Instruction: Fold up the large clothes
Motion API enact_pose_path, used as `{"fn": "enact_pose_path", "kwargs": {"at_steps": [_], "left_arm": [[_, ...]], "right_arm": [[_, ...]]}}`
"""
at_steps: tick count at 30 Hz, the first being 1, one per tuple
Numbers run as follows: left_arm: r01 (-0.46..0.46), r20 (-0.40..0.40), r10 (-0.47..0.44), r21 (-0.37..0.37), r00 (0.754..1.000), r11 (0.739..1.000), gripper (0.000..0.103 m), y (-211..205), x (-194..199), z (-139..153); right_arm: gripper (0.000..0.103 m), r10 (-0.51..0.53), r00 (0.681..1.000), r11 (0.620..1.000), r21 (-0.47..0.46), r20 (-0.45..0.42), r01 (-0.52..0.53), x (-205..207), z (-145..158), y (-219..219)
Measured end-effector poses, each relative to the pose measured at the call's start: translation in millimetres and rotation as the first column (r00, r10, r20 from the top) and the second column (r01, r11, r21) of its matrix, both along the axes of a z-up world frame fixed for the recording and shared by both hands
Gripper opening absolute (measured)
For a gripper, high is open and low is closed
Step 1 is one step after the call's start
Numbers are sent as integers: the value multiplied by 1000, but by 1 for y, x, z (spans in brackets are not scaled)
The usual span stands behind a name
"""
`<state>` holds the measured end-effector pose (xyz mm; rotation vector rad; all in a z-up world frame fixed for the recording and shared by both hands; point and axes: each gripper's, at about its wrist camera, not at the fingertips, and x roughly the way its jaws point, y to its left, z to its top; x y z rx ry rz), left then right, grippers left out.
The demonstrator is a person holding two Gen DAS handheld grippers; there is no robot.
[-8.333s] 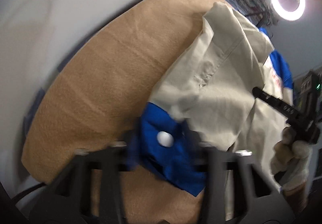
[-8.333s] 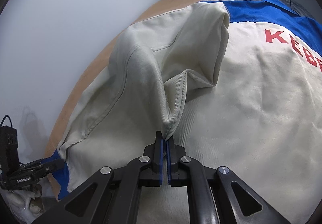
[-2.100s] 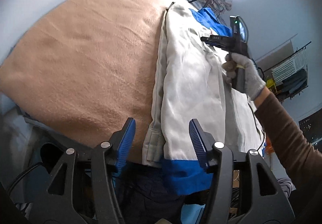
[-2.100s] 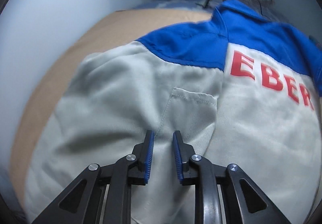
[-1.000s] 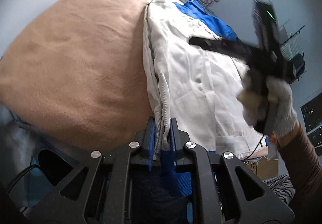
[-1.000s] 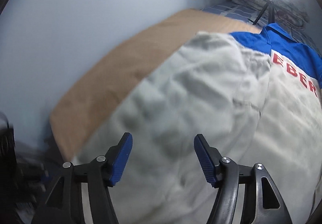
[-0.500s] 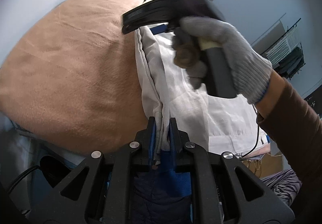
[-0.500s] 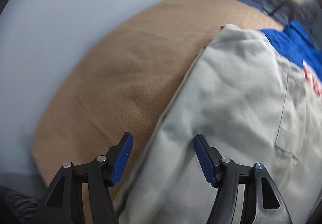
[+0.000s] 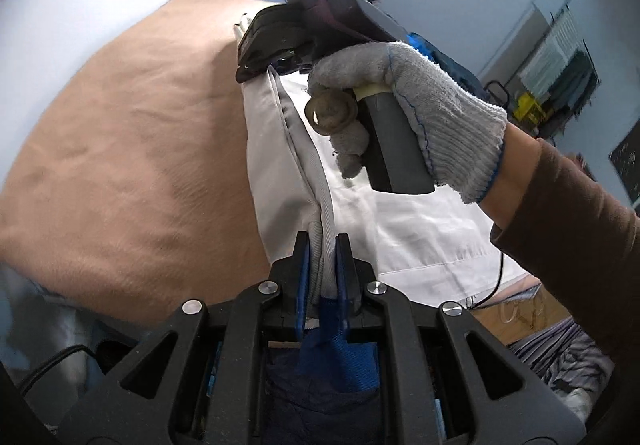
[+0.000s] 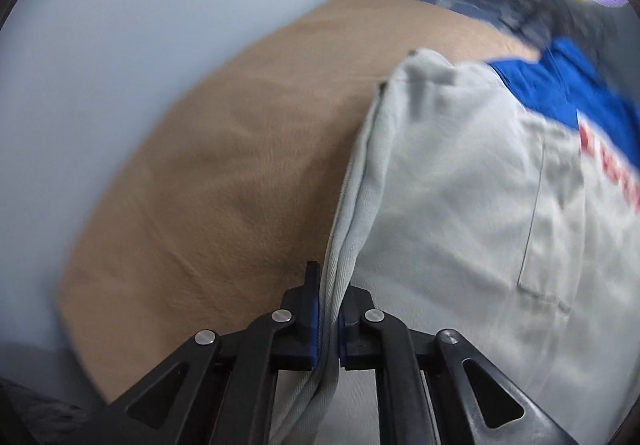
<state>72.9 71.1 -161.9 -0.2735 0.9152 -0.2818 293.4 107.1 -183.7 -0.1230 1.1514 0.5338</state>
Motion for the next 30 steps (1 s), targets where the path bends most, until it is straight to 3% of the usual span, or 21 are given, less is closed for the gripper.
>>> {"fn": "enact_pose_path", "kwargs": {"at_steps": [4, 7, 10, 15, 18, 19, 22, 26, 30], "left_arm": [[48, 40, -50, 46, 998, 998, 10, -26, -5, 10], [66, 54, -69, 56, 996, 996, 10, -35, -8, 14], [82, 59, -85, 57, 995, 995, 10, -38, -9, 16], [115, 48, -118, 49, 992, 992, 10, -46, -8, 17], [174, 41, -173, -16, 984, 985, 18, -43, -10, 20], [203, 36, -201, -43, 979, 978, 25, -42, -14, 22], [251, 62, -246, -97, 967, 963, 26, -32, -22, 30], [241, 111, -235, -40, 966, 970, 26, -17, -22, 40], [190, 73, -187, -44, 980, 981, 26, -13, -5, 32]], "right_arm": [[2, -97, 995, 975, 196, -34, 101, 0, 15, -50], [2, -153, 987, 943, 294, -43, 158, -2, 24, -87], [2, -201, 978, 920, 334, -46, 205, -3, 27, -114], [2, -261, 965, 905, 339, -38, 258, -22, 25, -147], [2, -308, 950, 886, 350, -49, 305, -19, 16, -168], [2, -327, 943, 876, 355, -63, 327, -22, 12, -177], [2, -369, 925, 867, 328, -86, 376, -25, 2, -206], [2, -389, 916, 872, 283, -94, 399, -22, -7, -221], [2, -394, 914, 884, 233, -100, 406, -21, -21, -224]]}}
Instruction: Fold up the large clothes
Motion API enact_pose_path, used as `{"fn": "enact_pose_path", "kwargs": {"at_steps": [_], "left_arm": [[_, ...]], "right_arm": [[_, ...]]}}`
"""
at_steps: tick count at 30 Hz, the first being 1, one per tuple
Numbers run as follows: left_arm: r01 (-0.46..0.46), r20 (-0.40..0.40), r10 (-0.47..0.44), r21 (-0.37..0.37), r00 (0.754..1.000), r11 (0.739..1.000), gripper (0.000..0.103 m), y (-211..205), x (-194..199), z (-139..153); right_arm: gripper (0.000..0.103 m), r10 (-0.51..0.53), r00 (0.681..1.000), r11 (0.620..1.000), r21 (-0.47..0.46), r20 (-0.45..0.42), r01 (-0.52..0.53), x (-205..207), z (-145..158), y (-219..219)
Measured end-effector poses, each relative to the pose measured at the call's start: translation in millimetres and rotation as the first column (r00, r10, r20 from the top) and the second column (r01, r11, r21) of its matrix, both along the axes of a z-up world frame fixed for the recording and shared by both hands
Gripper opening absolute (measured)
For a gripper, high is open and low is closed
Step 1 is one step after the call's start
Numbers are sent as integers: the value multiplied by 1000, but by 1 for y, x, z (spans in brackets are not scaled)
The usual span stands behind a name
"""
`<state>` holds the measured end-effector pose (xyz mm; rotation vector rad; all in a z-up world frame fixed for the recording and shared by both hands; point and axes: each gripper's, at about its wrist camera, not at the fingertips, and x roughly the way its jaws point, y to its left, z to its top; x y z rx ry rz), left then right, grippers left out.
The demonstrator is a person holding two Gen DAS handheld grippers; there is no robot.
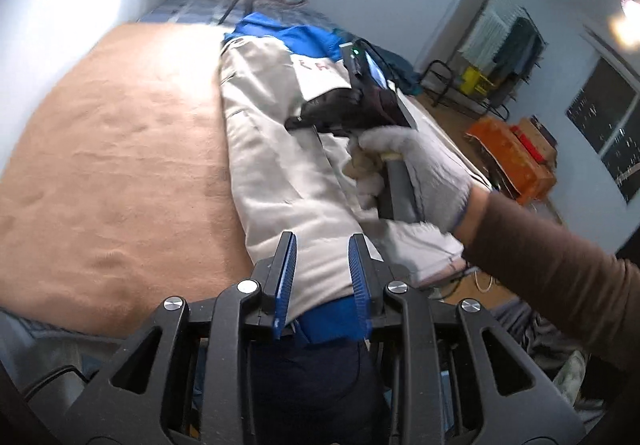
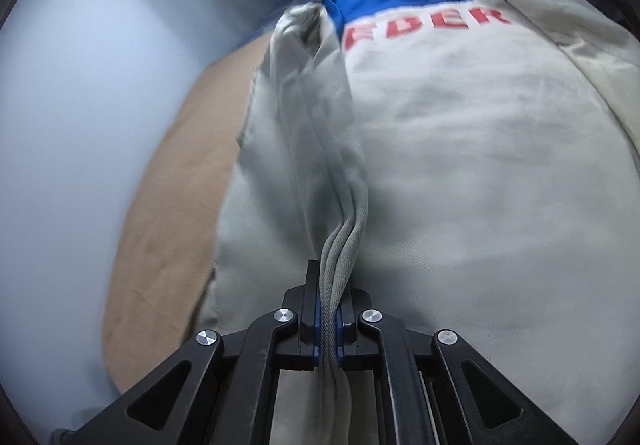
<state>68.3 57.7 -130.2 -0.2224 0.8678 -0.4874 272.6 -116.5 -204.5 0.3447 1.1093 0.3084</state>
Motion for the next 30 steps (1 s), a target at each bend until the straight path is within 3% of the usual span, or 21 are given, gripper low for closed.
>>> {"fn": "enact_pose_path", "kwargs": {"at_steps": [3, 5, 7, 11, 13, 15, 20, 23, 24, 25, 27, 30], "left_arm": [[12, -2, -12, 43, 1000, 999, 26, -16, 11, -5], [30, -5, -30, 54, 1000, 998, 26, -30, 13, -11], [40, -4, -40, 63, 999, 997, 26, -38, 16, -15], [43, -19, -42, 80, 999, 996, 26, -45, 21, -25], [42, -39, -39, 77, 998, 996, 26, -47, 28, -31], [41, -51, -37, 80, 998, 996, 26, -49, 34, -36], [53, -81, -45, 103, 996, 993, 26, -55, 41, -50], [61, -101, -50, 107, 994, 992, 26, -57, 46, -59], [63, -109, -51, 110, 993, 992, 26, -58, 47, -61], [67, -122, -54, 112, 991, 991, 26, -59, 48, -65], [69, -149, -52, 110, 987, 992, 26, -60, 50, -73], [83, -182, -58, 134, 982, 988, 26, -64, 51, -84]], "right_arm": [[3, 4, 1000, 1000, -15, 6, -4, -3, -5, 1], [14, 18, 1000, 1000, -8, 11, -18, -3, 0, -1], [36, 33, 999, 999, -16, 41, -32, -2, 10, -5], [51, 66, 989, 998, -27, 134, -63, 11, 42, -13], [67, 64, 982, 998, -10, 178, -63, 25, 57, -20], [73, 46, 977, 999, 17, 209, -50, 45, 68, -27], [70, 5, 982, 999, 40, 189, -12, 110, 67, -29], [45, 29, 990, 999, 35, 140, -34, 143, 52, -21], [22, 48, 991, 998, 21, 124, -51, 151, 46, -18], [9, 70, 991, 998, -8, 113, -69, 157, 41, -15], [6, 95, 988, 991, -108, 122, -82, 159, 31, -12], [4, 76, 996, 977, -203, 36, -67, 163, -7, -15]]}}
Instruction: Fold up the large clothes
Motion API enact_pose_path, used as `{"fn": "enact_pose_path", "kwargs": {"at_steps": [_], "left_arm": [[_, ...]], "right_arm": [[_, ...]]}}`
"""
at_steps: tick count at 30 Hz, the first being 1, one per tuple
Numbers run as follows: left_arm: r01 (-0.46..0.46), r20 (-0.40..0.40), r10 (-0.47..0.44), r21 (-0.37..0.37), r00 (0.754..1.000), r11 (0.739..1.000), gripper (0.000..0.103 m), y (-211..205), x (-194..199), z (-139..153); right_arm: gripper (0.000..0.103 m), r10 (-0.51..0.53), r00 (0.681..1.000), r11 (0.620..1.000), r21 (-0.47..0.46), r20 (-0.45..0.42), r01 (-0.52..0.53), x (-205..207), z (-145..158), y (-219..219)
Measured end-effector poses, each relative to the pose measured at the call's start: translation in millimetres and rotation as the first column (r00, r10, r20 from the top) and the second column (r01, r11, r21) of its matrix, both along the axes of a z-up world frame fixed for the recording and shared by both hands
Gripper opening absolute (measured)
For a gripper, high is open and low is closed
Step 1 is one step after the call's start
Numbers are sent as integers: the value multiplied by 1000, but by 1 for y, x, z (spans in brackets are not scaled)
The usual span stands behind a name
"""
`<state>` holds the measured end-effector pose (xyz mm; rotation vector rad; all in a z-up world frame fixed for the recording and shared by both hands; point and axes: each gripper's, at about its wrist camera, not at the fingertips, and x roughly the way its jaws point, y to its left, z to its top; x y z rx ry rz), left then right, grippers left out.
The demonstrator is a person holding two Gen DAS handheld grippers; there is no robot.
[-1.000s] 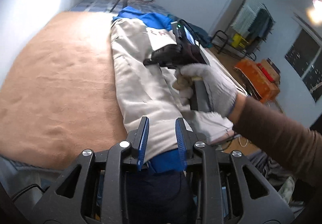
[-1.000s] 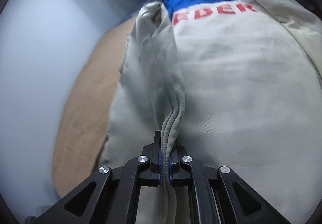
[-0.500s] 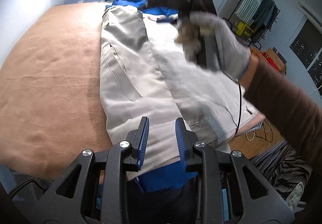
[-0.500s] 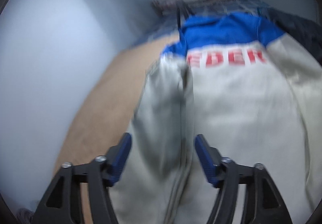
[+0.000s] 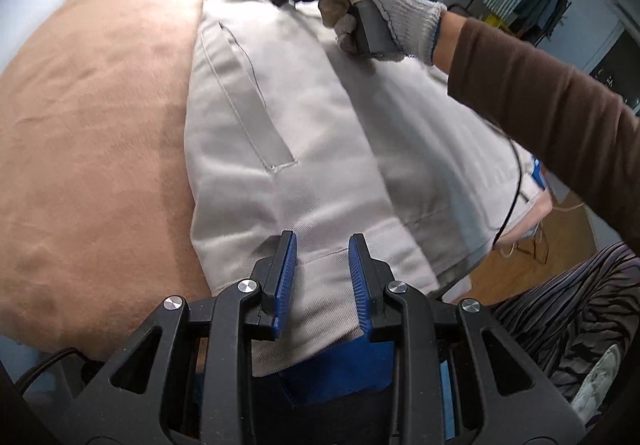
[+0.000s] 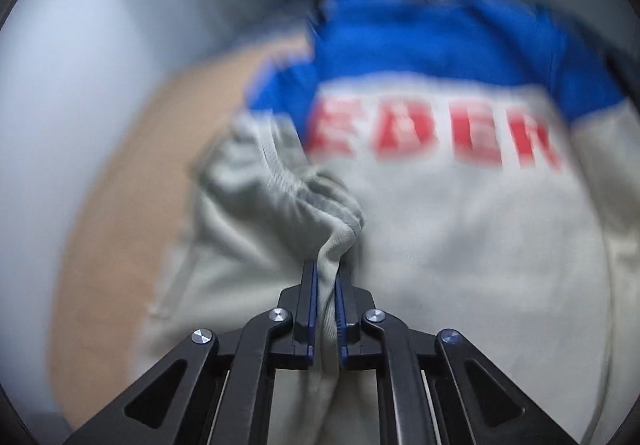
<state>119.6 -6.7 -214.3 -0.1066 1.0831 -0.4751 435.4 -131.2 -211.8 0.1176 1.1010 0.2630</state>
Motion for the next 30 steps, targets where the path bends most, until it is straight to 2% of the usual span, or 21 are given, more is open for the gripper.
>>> {"fn": "enact_pose_path", "kwargs": {"at_steps": [1, 3, 5, 6, 8, 11, 14, 17, 20, 21, 22, 23, 25, 28, 30], "left_arm": [[3, 1, -3, 4, 1000, 1000, 26, -1, 0, -1], [4, 1, -4, 2, 1000, 1000, 26, 0, 0, -1], [1, -2, -1, -5, 1000, 1000, 26, 1, 0, -2], [-1, -1, 1, -10, 1000, 1000, 26, 2, 0, -2], [1, 3, -1, -5, 1000, 1000, 26, 2, -1, -2], [5, 9, -5, 7, 1000, 1000, 26, -2, -2, -2], [6, 8, -6, 7, 1000, 1000, 26, -5, -2, -3], [15, 14, -15, 11, 1000, 1000, 26, -7, -3, -6], [21, 21, -21, 11, 1000, 1000, 26, -8, -4, -8], [22, 24, -22, 9, 999, 1000, 26, -8, -5, -9], [26, 27, -26, 8, 999, 1000, 26, -8, -6, -10], [31, 27, -31, 8, 999, 999, 26, -9, -6, -10], [35, 23, -35, 5, 999, 999, 26, -10, -5, -10], [19, 5, -19, -50, 1000, 999, 26, -1, -5, -4], [-1, 15, 2, -91, 1000, 996, 26, 10, -7, 3]], "right_arm": [[4, 6, 999, 1000, -8, 36, -6, -4, 1, 0], [5, 21, 999, 999, -48, 49, -19, -5, 5, 6], [18, 8, 997, 996, -84, 79, -1, -6, 19, 6], [23, -10, 992, 995, -97, 126, 22, -10, 30, 5], [23, -22, 976, 999, -35, 219, 30, -15, 57, 0], [20, 46, 956, 998, 23, 291, -56, -14, 83, 13], [18, 153, 947, 987, 1, 281, -160, 2, 84, 42], [18, 217, 947, 975, -17, 236, -219, 24, 62, 68], [17, 215, 963, 976, -79, 165, -204, 50, 32, 77], [12, 199, 970, 977, -103, 142, -185, 56, 23, 75], [11, 177, 981, 980, -107, 84, -167, 69, 4, 70], [11, 166, 984, 985, -53, 70, -163, 74, -6, 65], [11, 143, 986, 990, 4, 87, -143, 76, -8, 59], [14, 147, 986, 989, -46, 82, -143, 70, 3, 63], [17, 140, 983, 989, -62, 119, -134, 52, 26, 62]]}}
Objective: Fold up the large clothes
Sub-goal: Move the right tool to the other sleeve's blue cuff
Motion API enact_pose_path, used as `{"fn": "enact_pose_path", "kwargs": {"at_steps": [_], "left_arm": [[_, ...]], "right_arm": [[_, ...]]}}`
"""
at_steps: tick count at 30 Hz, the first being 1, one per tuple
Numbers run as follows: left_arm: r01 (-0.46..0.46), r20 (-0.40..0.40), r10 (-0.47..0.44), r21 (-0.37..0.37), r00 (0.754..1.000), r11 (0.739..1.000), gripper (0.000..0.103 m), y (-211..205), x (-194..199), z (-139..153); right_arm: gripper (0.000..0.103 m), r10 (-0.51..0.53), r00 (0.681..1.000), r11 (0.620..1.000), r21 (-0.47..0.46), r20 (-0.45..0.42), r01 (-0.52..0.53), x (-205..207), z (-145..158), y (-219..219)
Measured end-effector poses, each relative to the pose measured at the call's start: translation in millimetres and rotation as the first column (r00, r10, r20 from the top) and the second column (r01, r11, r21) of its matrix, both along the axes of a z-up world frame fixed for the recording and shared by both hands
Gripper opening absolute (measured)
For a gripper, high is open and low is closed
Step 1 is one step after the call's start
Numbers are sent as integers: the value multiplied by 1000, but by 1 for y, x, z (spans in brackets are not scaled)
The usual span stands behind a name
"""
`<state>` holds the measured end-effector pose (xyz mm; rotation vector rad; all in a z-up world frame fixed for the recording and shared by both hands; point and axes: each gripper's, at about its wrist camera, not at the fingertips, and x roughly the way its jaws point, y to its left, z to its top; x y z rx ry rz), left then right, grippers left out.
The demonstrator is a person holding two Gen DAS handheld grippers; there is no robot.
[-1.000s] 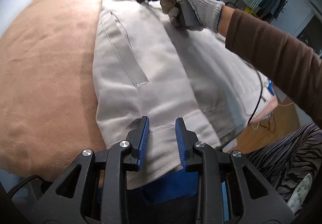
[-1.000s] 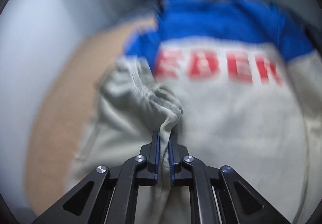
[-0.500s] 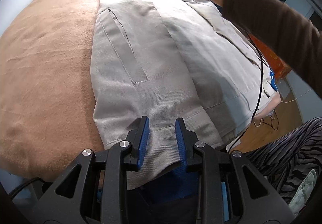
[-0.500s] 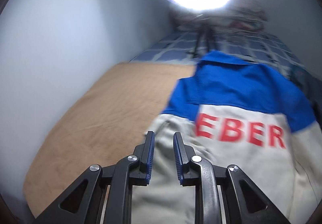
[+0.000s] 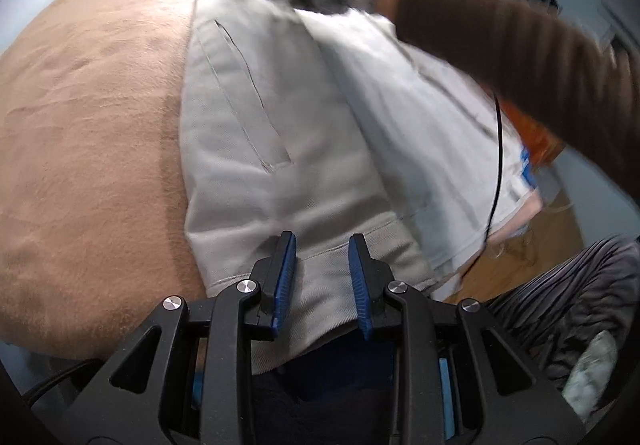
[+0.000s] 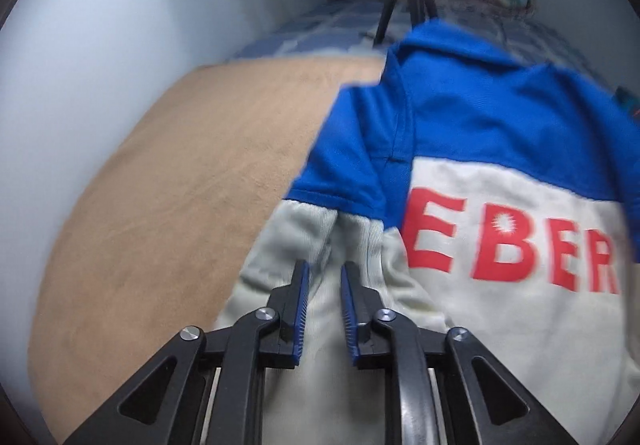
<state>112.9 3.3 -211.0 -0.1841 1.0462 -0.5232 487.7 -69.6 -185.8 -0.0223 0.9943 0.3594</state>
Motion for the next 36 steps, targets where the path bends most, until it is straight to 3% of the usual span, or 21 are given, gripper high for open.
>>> {"fn": "enact_pose_path", "kwargs": {"at_steps": [3, 8, 11, 14, 16, 21, 23, 27, 30, 36], "left_arm": [[-43, 61, 44, -18, 997, 999, 26, 18, -5, 16], [-91, 66, 97, -90, 993, 992, 26, 39, -9, 26], [-14, 64, 19, -81, 998, 997, 26, 22, -16, 24], [55, 0, -55, -19, 998, 998, 26, 2, -19, 2], [70, -20, -70, 38, 997, 997, 26, -6, -19, -15], [69, -3, -68, 57, 998, 996, 26, -7, -21, -5], [61, 22, -63, 70, 998, 996, 26, -10, -22, 8], [52, 149, -64, 84, 987, 995, 27, -14, -27, 50], [64, 196, -80, 85, 977, 994, 40, -16, -18, 79], [95, 226, -116, 101, 967, 990, 41, -20, 19, 113]], "right_arm": [[18, 5, 999, 997, 70, 50, -9, -35, 37, -12], [19, 8, 993, 993, 115, 120, -22, -99, 98, -39], [21, 2, 989, 988, 152, 150, -25, -147, 129, -61], [25, -27, 986, 983, 183, 166, -4, -192, 147, -85], [25, -44, 984, 981, 193, 173, 10, -223, 154, -103], [27, -121, 977, 973, 215, 177, 81, -277, 158, -152], [34, -180, 968, 968, 208, 173, 143, -299, 155, -177], [54, -264, 946, 961, 135, 186, 241, -328, 150, -221], [66, -334, 924, 941, 124, 184, 315, -349, 149, -258], [66, -492, 855, 869, 160, 165, 469, -381, 139, -331]]}}
